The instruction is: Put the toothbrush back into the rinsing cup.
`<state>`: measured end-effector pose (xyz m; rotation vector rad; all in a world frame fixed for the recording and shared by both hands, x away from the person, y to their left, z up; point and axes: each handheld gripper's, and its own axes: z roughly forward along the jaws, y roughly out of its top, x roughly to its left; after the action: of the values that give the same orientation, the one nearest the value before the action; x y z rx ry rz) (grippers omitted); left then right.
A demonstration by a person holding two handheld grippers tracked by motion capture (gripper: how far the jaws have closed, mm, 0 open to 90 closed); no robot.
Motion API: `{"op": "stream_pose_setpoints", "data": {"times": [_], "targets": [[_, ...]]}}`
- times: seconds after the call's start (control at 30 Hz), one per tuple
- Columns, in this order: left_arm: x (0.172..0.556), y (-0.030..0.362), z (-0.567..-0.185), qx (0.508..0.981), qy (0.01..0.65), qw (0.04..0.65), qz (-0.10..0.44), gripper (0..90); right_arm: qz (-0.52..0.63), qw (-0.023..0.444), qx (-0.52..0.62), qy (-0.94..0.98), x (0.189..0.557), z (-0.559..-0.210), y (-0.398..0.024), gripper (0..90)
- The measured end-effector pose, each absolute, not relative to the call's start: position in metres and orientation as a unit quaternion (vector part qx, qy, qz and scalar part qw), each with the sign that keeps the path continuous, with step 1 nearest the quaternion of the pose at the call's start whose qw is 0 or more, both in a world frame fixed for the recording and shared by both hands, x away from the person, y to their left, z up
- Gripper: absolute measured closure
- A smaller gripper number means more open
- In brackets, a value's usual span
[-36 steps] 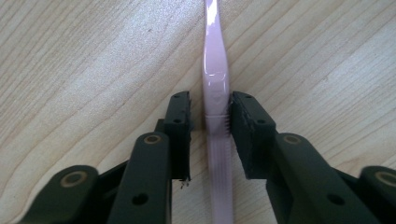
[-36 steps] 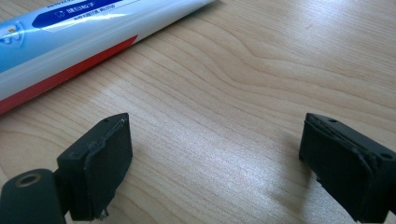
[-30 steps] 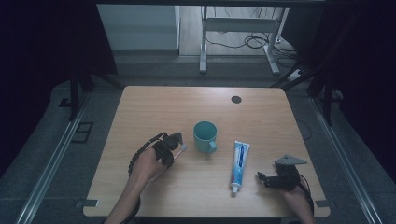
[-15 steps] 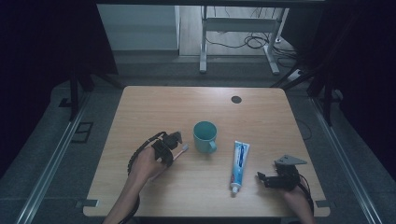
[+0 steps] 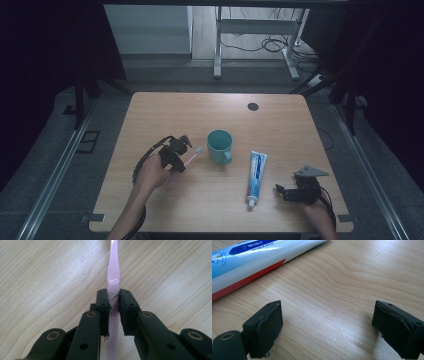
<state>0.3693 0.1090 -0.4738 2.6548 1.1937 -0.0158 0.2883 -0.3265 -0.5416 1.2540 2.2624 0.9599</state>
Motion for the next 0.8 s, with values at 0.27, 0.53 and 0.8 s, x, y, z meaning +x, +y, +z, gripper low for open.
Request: {"op": "stream_pose_setpoints", "data": {"times": [0.27,0.53,0.8], "targets": [[0.369,0.113,-0.462,0.899,0.409,0.157,0.008,79.0,0.342,0.190,0.446,0.805,0.288,-0.542,-0.326,9.4],[0.368,0.115,-0.452,0.896,0.404,0.184,0.024,79.0,0.342,0.190,0.447,0.805,0.288,-0.542,-0.326,9.4],[0.367,0.117,-0.440,0.889,0.402,0.216,0.045,79.0,0.342,0.190,0.446,0.805,0.288,-0.542,-0.326,9.4]]}}
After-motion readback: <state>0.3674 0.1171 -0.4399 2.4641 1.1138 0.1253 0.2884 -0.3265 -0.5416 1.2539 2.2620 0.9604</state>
